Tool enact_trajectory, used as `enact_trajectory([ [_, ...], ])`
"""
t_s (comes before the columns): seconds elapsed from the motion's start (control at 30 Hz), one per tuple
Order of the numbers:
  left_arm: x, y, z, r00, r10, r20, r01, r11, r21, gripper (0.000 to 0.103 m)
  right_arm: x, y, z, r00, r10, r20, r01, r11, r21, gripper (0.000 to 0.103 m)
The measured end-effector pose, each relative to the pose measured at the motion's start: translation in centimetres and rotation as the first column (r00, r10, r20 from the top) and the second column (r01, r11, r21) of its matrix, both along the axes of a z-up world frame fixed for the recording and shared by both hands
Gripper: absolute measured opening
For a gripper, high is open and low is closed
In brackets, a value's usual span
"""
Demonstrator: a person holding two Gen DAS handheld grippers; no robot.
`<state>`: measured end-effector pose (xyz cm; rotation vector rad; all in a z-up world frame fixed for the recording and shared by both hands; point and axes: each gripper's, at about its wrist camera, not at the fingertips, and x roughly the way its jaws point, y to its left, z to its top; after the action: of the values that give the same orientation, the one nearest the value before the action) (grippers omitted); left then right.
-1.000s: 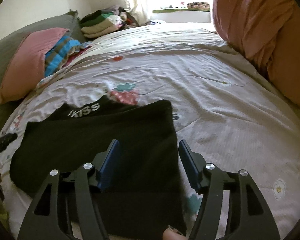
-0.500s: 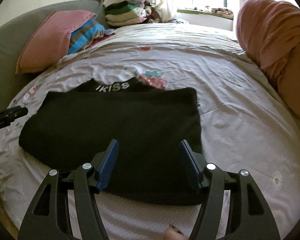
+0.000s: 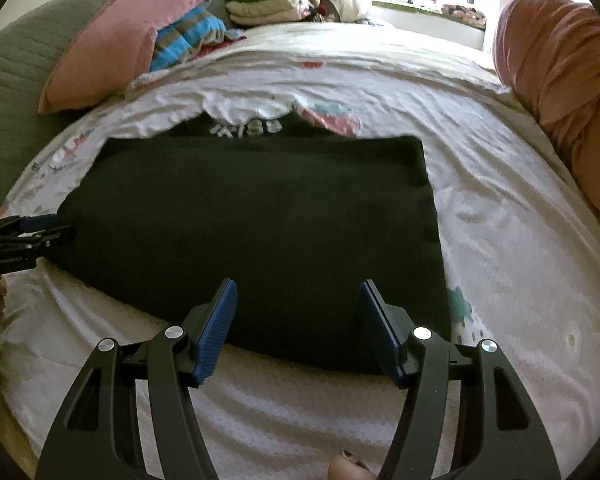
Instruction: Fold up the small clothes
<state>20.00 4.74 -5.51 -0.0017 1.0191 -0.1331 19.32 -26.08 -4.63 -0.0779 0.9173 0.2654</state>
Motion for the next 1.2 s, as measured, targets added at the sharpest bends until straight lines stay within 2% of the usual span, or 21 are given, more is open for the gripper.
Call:
enact_trajectory([
  [0.2,-0.2,0.0,-0.8,1.0,-0.002,-0.017,0.002,1.0,0.008,0.066,0.1,-1.1,-2.1,0.997,-0.039,-0.07,0.038,0.999,-0.008,0.062],
  [0.53,-0.8,0.2,-0.4,1.0,0.008,-0.005,-0.008,1.0,-0.011,0.066,-0.6,-1.3,-1.6,0.997,-0.05,-0.057,0.05,0.999,0.01,0.062],
  [0.63,-1.0,0.3,0.1,1.0,0.011,0.006,-0.011,1.0,-0.015,0.067,-0.8,-1.5,-1.3,0.998,-0.051,-0.046,0.052,0.998,0.019,0.069],
  [0.83,-1.5,0.6,1.1,0.999,0.02,0.03,-0.019,0.999,-0.037,0.073,-1.5,-1.5,-0.5,0.998,-0.055,-0.019,0.056,0.998,0.035,0.082],
  [0.97,-1.8,0.9,1.7,0.998,0.033,0.046,-0.031,0.998,-0.047,0.084,-1.7,-1.2,-0.1,0.998,-0.056,-0.01,0.056,0.998,0.04,0.083],
  [1.03,-1.9,1.2,2.0,0.997,0.044,0.056,-0.041,0.998,-0.054,0.087,-1.8,-0.9,0.2,0.999,-0.051,-0.005,0.051,0.998,0.043,0.09],
  [1.2,-2.1,2.4,2.6,0.993,0.089,0.072,-0.085,0.995,-0.053,0.093,-2.3,0.3,1.0,1.0,-0.02,0.013,0.019,0.999,0.046,0.092],
])
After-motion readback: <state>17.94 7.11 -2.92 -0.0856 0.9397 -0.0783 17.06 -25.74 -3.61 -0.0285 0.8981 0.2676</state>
